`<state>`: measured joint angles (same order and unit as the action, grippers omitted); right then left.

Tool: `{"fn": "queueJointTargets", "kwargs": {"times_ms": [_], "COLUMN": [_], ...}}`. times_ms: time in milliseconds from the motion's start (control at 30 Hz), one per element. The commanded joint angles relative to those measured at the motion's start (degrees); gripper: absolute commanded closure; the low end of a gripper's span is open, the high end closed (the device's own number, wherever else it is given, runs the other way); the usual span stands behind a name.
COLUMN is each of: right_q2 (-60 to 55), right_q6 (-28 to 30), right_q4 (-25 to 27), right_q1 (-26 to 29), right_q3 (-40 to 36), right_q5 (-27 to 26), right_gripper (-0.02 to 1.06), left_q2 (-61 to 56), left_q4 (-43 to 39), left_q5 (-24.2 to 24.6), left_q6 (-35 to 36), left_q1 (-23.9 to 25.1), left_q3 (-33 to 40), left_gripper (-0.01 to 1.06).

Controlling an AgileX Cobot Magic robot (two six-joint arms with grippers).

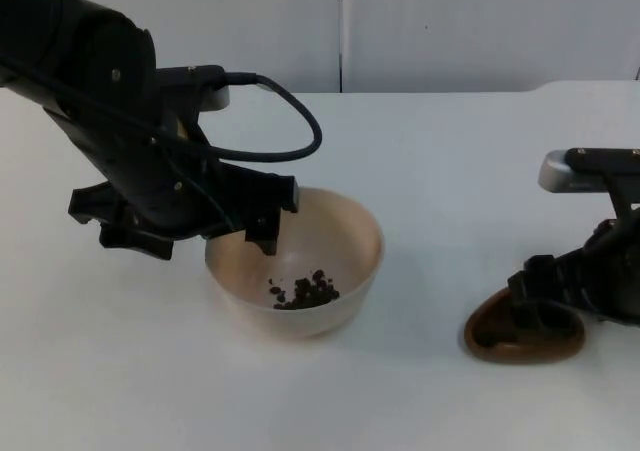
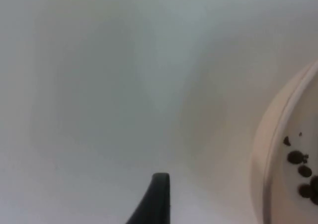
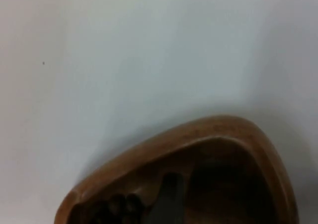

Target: Pick up the bowl with the left hand and pour the coffee beans from the cup into the bowl with the right hand.

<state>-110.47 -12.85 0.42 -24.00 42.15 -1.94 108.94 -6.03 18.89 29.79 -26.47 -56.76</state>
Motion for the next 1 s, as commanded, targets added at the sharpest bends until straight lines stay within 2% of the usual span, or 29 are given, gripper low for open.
{"fn": "queueJointTargets", "kwargs": {"times_ms": [0, 333, 567, 767, 967], "right_q2": [1.0, 13.8, 30.3, 42.7, 53.3], "right_q6": [-0.2, 2.4, 5.5, 10.4, 10.9], "right_q4": [-0.4, -0.4, -0.4, -0.4, -0.4], "right_q1": [0.3, 0.1, 0.0, 0.0, 0.0], "right_q3": [-0.3, -0.3, -0.3, -0.3, -0.3], "right_q5": [1.1, 5.7, 10.3, 13.3, 15.7], "right_gripper": [0.31, 0.31, 0.31, 0.31, 0.31], "left_q2": [-0.8, -8.1, -17.6, -24.8, -29.4], "left_q4": [-0.5, -0.7, -1.5, -1.5, -1.5], "left_q5": [-0.1, -0.3, -0.1, -0.1, 0.0], "left_q6": [0.0, 0.0, 0.0, -2.3, -3.2], "left_q1": [-0.1, -0.1, -0.1, -0.1, -0.1], "left_q3": [0.0, -0.1, -0.1, -0.1, 0.1], "left_gripper": [0.2, 0.2, 0.2, 0.2, 0.2]}}
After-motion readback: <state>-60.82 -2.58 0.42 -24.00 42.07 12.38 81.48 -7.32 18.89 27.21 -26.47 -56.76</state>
